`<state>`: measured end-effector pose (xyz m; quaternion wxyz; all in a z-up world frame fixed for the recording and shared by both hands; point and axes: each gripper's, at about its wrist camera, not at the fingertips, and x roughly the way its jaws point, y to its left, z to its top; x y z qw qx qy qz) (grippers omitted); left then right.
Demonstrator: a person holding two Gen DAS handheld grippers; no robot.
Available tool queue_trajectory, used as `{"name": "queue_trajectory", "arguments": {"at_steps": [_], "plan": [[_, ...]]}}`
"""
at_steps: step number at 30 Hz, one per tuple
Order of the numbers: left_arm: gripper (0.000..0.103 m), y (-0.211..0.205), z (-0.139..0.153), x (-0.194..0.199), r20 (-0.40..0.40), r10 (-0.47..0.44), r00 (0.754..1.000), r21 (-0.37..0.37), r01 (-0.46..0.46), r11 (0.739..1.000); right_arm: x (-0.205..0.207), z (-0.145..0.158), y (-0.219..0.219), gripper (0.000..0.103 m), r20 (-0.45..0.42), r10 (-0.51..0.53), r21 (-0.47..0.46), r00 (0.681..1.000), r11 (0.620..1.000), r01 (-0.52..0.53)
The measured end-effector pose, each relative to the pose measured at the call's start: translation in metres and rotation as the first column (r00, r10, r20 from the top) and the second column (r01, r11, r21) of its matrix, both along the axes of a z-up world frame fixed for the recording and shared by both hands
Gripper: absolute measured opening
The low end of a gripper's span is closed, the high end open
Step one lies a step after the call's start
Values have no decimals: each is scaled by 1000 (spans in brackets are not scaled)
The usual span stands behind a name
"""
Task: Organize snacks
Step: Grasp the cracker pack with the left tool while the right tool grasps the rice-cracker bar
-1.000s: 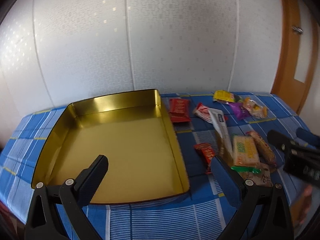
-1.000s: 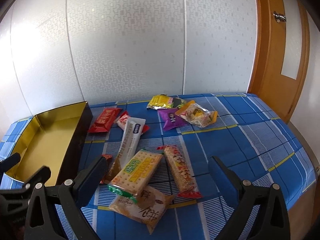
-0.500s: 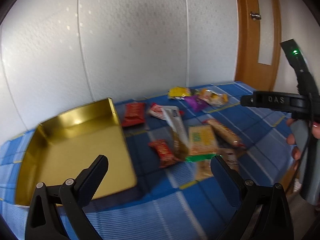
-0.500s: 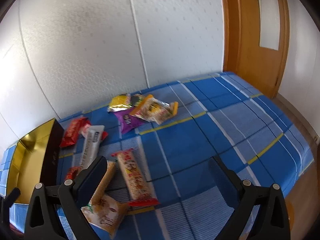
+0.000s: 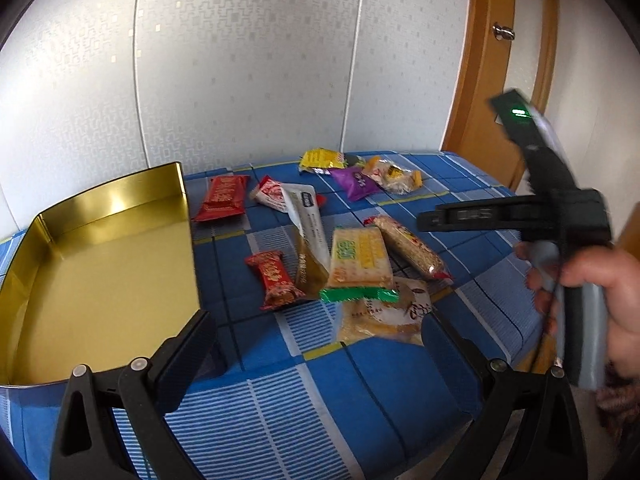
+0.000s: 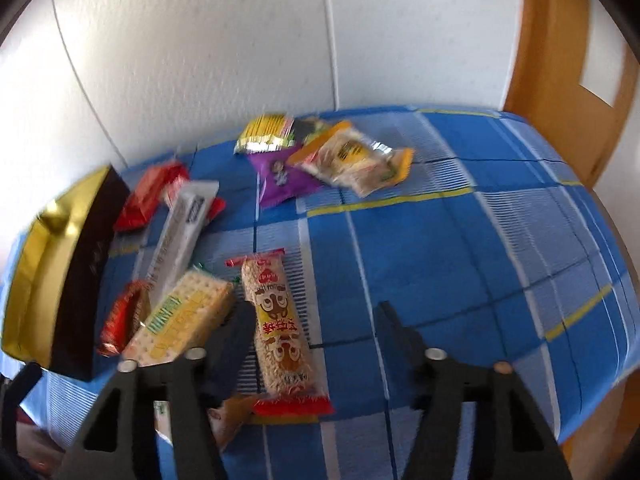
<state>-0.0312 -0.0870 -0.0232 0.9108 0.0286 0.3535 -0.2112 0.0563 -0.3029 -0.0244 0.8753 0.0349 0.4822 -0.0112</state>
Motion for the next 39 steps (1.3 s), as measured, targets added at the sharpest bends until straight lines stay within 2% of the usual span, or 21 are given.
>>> {"name": "queue_trajectory", "arguments": {"at_steps": [3, 5, 8, 10, 11, 12, 16, 21, 24, 28, 32, 34, 39], "plan": [[103, -6, -2, -4, 22, -23, 1000, 25, 22, 999, 8, -6, 1, 56, -14, 42, 34, 999, 999, -42], [103, -10, -2, -7, 44, -39, 998, 41, 37, 998, 11, -9, 5, 55, -13, 72, 25, 997, 997, -72], [103, -13, -2, -7, 63, -45, 997, 55, 41, 998, 13, -18, 13, 53, -56, 92, 10, 994, 996, -92], [103, -15, -3, -6, 67, -49, 997, 54, 46, 997, 12, -23, 15, 43, -93, 98, 10, 991, 995, -97], [103, -17, -4, -5, 70, -50, 996, 50, 46, 998, 12, -23, 16, 34, -88, 95, -10, 992, 995, -97], [103, -18, -4, -5, 76, -48, 996, 49, 45, 998, 12, -23, 15, 31, -91, 91, -23, 992, 995, -94], [102, -29, -2, 1, 125, -54, 991, 71, 45, 996, 9, -22, -1, 30, -99, 44, 31, 994, 999, -41], [99, -44, 0, 15, 124, -85, 989, 75, 76, 994, 5, -21, -16, 30, -100, -11, 35, 995, 999, 15], [98, -55, -1, 27, 130, -106, 986, 110, 92, 990, 5, -21, -19, 30, -98, -12, 50, 995, 999, 17], [87, -65, -4, 50, 105, -134, 985, 141, 119, 983, 3, -20, -19, 30, -97, -11, 36, 995, 999, 14], [64, -67, -14, 74, -3, -135, 991, 95, 135, 986, 4, -20, -17, 30, -96, -10, 25, 995, 1000, 12], [57, -72, -22, 81, -56, -154, 987, 91, 158, 983, 5, -21, -17, 30, -94, -11, 32, 995, 999, 14], [56, -88, -33, 77, -77, -199, 977, 155, 209, 966, 5, -21, -17, 30, -93, -10, 29, 996, 999, 13]]}}
